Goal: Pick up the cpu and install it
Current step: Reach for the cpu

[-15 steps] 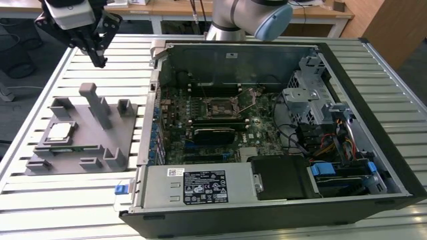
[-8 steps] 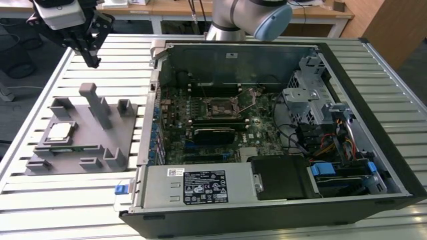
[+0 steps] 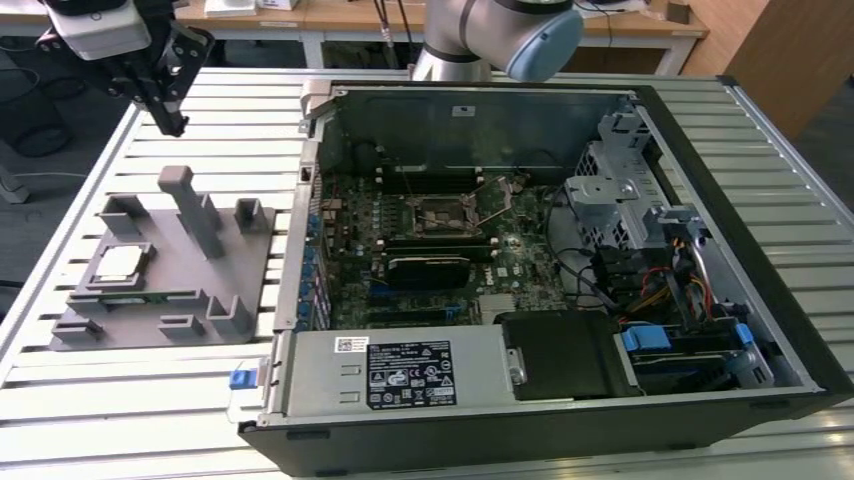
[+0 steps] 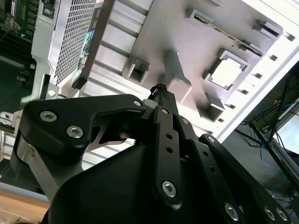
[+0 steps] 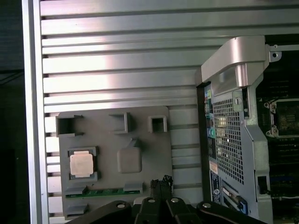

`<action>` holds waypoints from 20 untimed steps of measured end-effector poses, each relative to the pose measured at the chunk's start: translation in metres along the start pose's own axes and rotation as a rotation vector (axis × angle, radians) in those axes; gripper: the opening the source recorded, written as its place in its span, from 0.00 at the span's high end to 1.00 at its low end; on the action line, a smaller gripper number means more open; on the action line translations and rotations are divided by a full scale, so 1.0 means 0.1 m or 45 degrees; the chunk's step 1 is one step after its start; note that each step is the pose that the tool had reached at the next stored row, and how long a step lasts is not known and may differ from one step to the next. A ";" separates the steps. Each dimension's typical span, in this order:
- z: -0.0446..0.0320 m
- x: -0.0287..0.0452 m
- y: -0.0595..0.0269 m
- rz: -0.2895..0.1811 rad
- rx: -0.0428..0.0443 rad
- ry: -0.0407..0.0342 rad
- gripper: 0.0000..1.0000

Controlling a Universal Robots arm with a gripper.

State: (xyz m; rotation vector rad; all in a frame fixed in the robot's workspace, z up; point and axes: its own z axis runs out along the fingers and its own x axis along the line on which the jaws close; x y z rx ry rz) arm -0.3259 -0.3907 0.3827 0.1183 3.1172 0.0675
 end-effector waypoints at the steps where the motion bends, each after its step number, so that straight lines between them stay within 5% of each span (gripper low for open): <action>1: 0.000 0.016 -0.001 0.000 0.000 0.0001 0.89; 20: 0.014 0.211 -0.015 0.000 0.000 0.0065 0.89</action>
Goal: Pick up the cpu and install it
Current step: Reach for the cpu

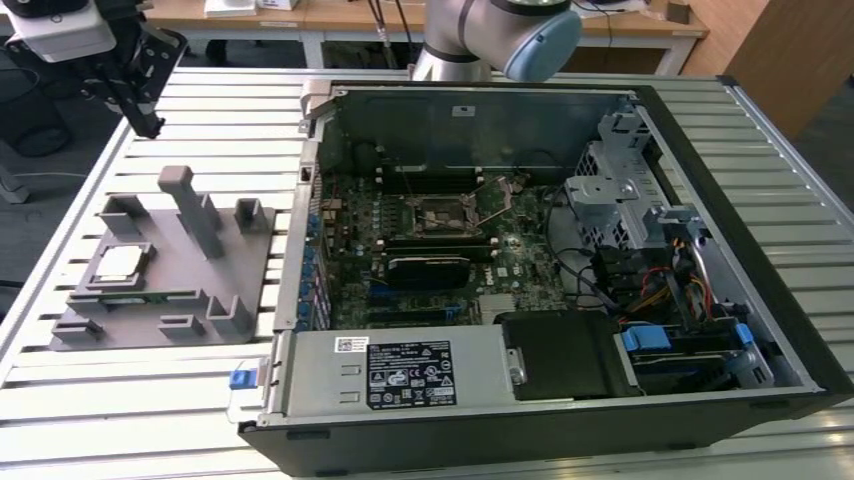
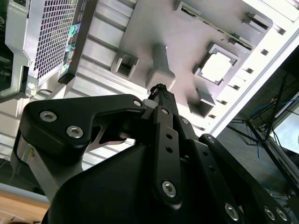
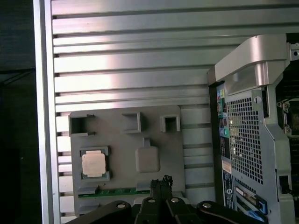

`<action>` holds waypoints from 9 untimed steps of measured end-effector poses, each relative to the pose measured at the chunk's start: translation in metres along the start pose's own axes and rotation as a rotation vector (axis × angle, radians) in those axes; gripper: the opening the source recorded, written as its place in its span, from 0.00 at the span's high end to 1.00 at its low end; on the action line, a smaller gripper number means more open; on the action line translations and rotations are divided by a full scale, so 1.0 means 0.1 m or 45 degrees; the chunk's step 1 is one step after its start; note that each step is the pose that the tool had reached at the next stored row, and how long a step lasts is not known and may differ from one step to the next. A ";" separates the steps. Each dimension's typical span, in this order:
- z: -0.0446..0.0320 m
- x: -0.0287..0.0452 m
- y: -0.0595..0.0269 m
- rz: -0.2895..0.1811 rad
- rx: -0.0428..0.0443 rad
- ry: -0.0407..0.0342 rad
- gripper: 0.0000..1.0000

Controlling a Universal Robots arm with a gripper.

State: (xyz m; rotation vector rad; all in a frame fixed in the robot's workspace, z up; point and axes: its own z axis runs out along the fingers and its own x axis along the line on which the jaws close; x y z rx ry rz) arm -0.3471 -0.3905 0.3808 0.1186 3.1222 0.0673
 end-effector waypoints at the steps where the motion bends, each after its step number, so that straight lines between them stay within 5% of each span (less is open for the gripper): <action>1: 0.001 0.008 -0.001 0.000 0.000 0.0004 0.89; 9: 0.009 0.082 -0.006 0.000 0.000 0.0028 0.89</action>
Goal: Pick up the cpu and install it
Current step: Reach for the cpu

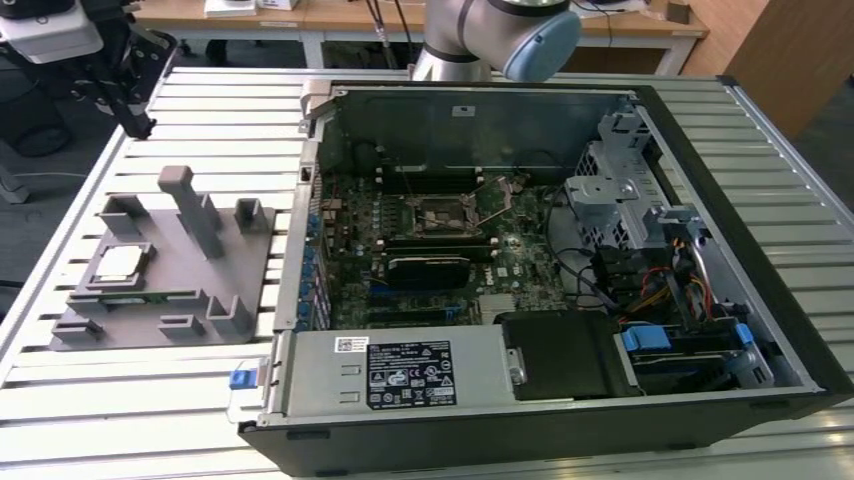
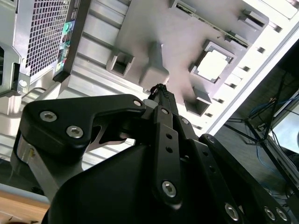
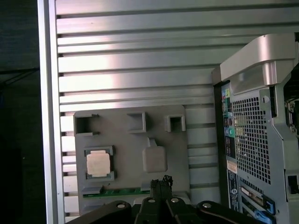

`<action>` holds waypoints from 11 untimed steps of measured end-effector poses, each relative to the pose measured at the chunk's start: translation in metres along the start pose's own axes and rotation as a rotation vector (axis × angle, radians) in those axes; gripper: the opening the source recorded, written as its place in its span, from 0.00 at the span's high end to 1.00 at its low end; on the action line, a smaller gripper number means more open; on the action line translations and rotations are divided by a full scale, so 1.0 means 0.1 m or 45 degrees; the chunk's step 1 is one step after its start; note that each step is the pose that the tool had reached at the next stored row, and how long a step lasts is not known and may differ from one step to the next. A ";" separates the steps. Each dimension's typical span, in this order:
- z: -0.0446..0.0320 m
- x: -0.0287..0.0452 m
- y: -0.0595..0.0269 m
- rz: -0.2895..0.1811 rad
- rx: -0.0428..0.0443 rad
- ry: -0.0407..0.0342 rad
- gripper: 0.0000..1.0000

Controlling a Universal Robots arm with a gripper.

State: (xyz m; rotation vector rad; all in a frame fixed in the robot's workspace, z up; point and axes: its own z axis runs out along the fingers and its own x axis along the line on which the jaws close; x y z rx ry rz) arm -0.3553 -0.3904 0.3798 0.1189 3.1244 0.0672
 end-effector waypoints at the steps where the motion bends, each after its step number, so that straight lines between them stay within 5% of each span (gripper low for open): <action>1: 0.001 0.009 -0.001 0.000 0.000 0.0003 0.89; 11: 0.017 0.147 -0.012 0.000 0.000 0.0037 0.89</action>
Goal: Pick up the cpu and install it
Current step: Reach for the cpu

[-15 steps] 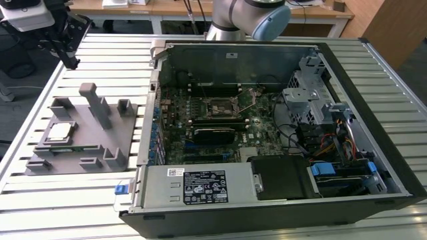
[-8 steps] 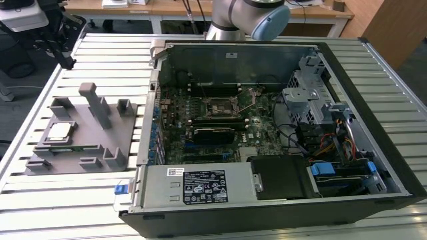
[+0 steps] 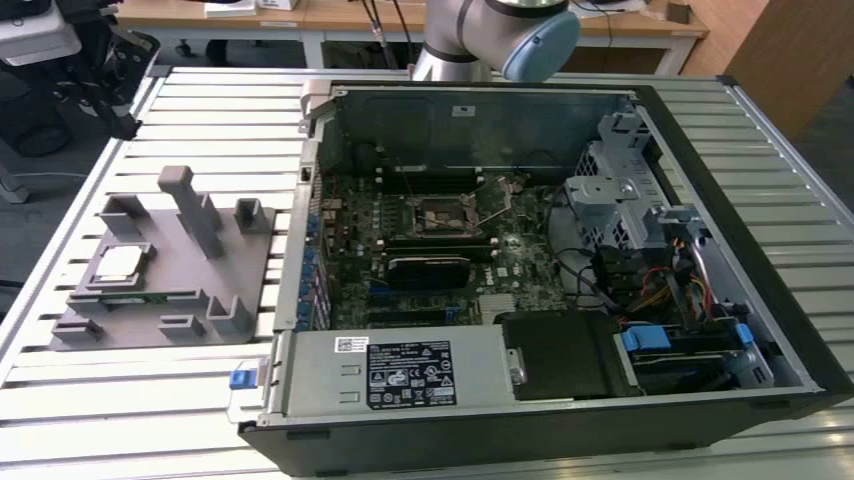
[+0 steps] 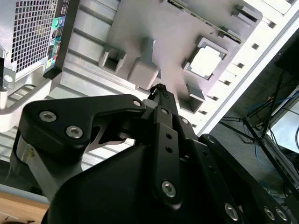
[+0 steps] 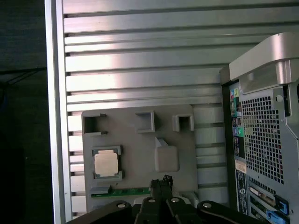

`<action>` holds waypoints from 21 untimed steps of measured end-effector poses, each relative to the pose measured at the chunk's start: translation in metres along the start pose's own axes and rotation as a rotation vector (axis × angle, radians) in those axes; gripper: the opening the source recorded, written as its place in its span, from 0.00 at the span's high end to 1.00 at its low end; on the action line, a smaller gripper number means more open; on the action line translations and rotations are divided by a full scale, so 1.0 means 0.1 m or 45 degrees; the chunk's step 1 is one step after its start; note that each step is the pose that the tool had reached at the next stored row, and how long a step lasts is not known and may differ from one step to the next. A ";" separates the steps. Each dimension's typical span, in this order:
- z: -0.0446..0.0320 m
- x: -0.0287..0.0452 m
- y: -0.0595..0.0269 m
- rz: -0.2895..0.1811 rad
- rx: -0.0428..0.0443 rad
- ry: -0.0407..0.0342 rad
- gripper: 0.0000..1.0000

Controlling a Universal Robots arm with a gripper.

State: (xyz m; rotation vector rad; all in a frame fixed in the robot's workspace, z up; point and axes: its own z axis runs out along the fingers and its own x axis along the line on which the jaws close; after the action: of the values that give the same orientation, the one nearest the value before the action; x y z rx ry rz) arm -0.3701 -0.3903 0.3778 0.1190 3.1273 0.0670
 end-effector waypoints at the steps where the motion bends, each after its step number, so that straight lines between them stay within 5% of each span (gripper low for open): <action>1: 0.006 0.022 -0.002 0.000 0.000 0.0000 0.89; 8: 0.053 0.155 -0.019 -0.001 0.001 0.0028 0.89; 21: 0.110 0.294 -0.039 0.000 0.003 0.0287 0.89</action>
State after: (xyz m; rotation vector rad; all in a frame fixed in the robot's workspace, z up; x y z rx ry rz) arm -0.3995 -0.3916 0.3664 0.1189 3.1500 0.0652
